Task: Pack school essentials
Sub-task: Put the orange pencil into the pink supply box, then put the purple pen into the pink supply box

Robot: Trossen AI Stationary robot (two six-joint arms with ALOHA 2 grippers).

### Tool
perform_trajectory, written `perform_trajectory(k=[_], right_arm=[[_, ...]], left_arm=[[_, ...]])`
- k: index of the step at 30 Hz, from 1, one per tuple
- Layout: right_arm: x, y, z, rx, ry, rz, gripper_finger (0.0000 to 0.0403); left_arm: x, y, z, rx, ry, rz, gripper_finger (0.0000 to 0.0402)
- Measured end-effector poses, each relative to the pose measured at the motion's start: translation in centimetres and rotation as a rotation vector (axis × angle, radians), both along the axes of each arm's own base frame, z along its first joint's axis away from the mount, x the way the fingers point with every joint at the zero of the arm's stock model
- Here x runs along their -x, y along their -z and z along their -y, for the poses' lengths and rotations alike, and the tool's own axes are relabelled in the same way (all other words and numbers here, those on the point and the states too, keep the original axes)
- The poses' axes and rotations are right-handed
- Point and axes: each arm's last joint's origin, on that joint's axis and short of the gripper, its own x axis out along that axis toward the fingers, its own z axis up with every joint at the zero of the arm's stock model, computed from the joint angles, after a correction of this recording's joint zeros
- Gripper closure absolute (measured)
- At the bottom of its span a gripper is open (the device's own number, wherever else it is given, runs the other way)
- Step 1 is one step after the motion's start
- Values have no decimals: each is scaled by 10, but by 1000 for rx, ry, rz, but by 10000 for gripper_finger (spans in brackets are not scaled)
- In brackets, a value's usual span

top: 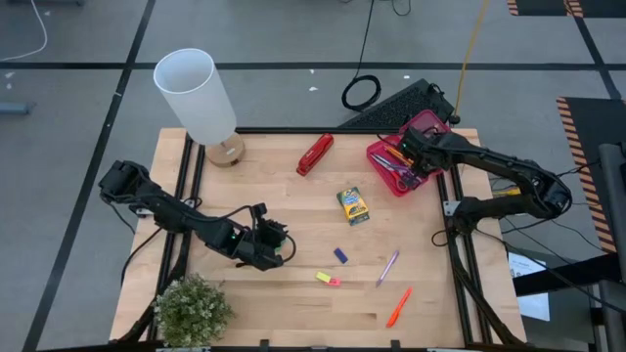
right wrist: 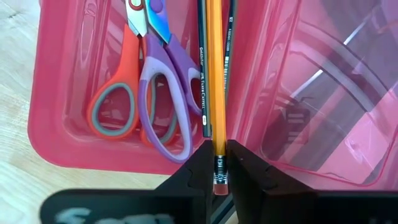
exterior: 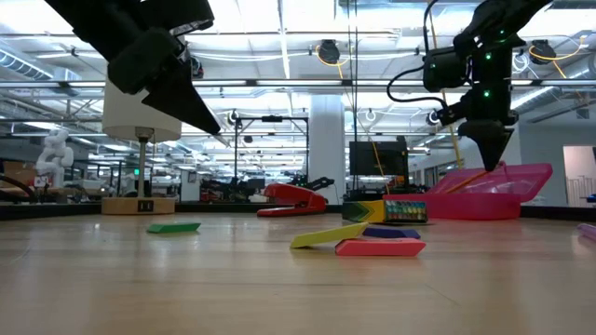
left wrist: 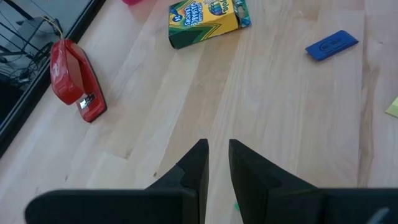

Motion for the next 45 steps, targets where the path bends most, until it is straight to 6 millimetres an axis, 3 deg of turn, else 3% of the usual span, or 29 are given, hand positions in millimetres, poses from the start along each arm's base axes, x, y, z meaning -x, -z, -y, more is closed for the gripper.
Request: perform_trajectory(k=[6,14,21,32,37,45], right_arm=[[0,1,0,6,21,9,367],[4,22,-2,30,44,3,367],[5,25,-2,45,46,-7,360],[4,22,-4,69,38,6,249],[-4,5,-29,95,-100,132,235],[-11,-19,-97,-18,-489,380,234]], left_arm=[[0,0,0,19,7,-4,337],[0,0,1,21,7,-3,337],[0,0,1,23,6,-1,337],[0,0,1,27,3,2,337],[-2,-1,2,50,15,11,337],[-4,-3,4,78,38,39,337]])
